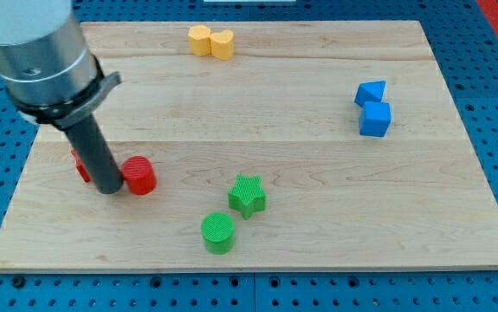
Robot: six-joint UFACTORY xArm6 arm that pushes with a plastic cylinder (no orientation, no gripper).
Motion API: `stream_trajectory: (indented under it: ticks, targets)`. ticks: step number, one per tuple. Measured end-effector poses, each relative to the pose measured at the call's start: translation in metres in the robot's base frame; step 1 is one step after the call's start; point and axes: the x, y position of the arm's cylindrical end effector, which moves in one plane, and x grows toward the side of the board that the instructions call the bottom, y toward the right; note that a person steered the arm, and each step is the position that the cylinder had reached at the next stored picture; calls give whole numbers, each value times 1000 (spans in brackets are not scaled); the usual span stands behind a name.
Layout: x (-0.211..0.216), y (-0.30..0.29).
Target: Push the red circle towards the blue cube
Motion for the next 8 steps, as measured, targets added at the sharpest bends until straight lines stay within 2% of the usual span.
stream_trajectory:
  ticks: [4,5,6,7,8]
  targets:
    - [-66,217]
    - [-85,245]
    - [-88,175]
    - [-110,175]
    - [-126,231]
